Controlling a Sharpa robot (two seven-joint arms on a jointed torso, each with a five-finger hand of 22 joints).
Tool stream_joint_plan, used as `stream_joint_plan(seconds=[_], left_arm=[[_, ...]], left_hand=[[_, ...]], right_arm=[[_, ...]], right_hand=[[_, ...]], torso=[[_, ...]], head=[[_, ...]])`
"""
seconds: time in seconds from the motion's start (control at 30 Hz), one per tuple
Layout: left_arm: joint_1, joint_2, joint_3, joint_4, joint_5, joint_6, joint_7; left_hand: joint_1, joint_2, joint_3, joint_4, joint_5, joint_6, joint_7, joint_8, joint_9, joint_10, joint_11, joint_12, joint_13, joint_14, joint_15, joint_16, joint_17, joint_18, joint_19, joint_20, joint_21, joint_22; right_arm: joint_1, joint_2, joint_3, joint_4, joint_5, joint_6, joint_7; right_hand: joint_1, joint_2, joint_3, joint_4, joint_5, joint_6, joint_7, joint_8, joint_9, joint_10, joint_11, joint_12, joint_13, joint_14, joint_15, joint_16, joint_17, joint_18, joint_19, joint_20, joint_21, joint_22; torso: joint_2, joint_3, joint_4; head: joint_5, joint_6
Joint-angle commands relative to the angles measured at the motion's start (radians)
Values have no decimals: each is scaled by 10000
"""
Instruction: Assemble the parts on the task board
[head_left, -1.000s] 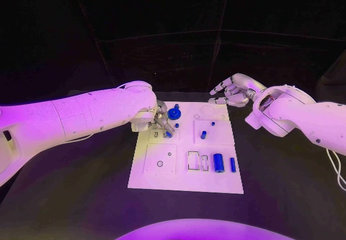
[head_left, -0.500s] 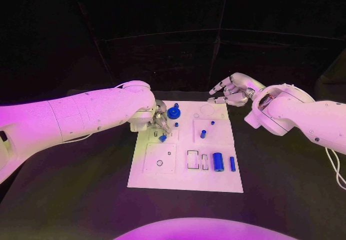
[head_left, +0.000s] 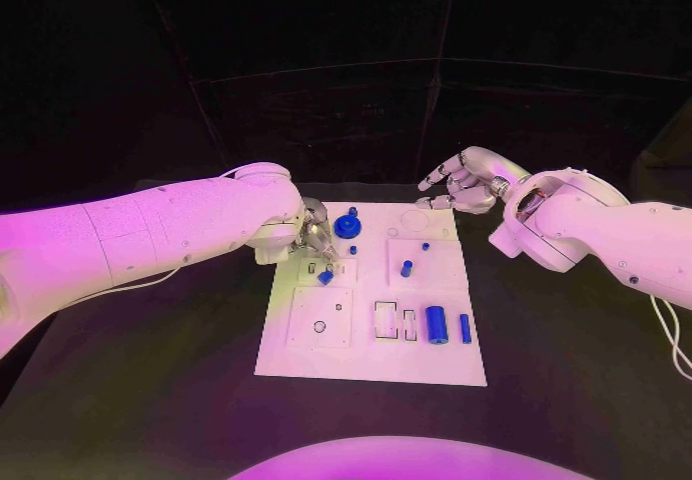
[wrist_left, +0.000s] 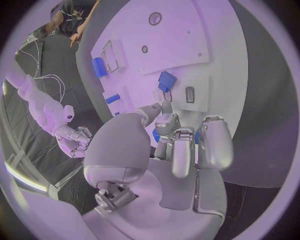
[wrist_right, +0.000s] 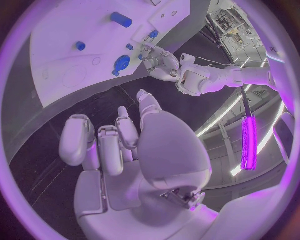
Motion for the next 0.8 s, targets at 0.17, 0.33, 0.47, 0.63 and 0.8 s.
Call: stream_joint_plan(seconds=[0.17, 0.33, 0.47, 0.63, 0.8], left_arm=[[8, -776, 1, 400, 1213, -1712, 1694], [3, -1653, -8, 839, 3416, -2818, 3571], [-51, -2167, -37, 1110, 5169, -3461, 4971], [-138, -2641, -242, 1369, 7326, -3899, 6743], [-266, -2965, -337, 1563, 8563, -3913, 8015]], left_hand=[[-424, -63, -644, 147, -45, -589, 337, -475, -289, -1608, 313, -2162, -2522, 990, 290, -112, 2422, 240, -663, 184, -937, -1418], [-110, 90, -1030, 10, -19, -973, 686, -975, -829, -2361, 627, -3330, -3673, 385, 577, -1385, 748, 697, -1798, 473, -2828, -3942], [149, 229, -1149, -72, 0, -1049, 762, -1090, -1073, -2467, 703, -3567, -4027, 119, 635, -1940, 85, 867, -2200, 538, -3667, -4960], [515, 399, -1183, -212, 10, -1159, 868, -1178, -1348, -2731, 811, -3931, -4518, -541, 733, -3141, -1291, 1062, -2864, 631, -4916, -6345], [605, 429, -1339, -237, 1, -1207, 942, -1217, -1560, -2807, 872, -4043, -4835, -912, 813, -3766, -2001, 1067, -2958, 707, -5296, -6584]], right_arm=[[19, 189, 2, 292, -1365, 486, 343], [14, 629, -5, 503, -3558, 1031, 253], [3, 1221, -17, 399, -5163, 1482, 105], [-39, 1928, -236, 66, -6394, 1815, -18], [-170, 2636, -442, -389, -7027, 2032, -18]], right_hand=[[632, 158, 270, -459, -648, 412, -81, 218, 17, 141, -90, 132, 87, 701, -148, 23, 1099, 150, -8, -99, -42, 46], [865, 169, 442, -682, -994, 707, -133, 195, -16, 259, -138, 274, 212, 744, -190, 113, 1272, 118, 79, -132, 32, 206], [961, 161, 548, -796, -1175, 780, -153, 102, -52, 320, -155, 352, 281, 762, -202, 151, 1344, 107, 108, -135, 59, 258], [982, 133, 613, -863, -1282, 751, -193, -17, -82, 334, -183, 374, 299, 766, -220, 160, 1363, 108, 111, -144, 64, 263], [957, 95, 687, -927, -1361, 615, -197, -213, -104, 306, -189, 343, 271, 768, -228, 165, 1376, 116, 91, -158, 46, 221]], torso=[[-18, 3, 2], [-1, 0, 25], [-3, -22, 40], [17, -54, 54], [28, -77, 61]], head=[[9, 24], [-11, 33], [23, 47], [40, 79], [76, 110]])
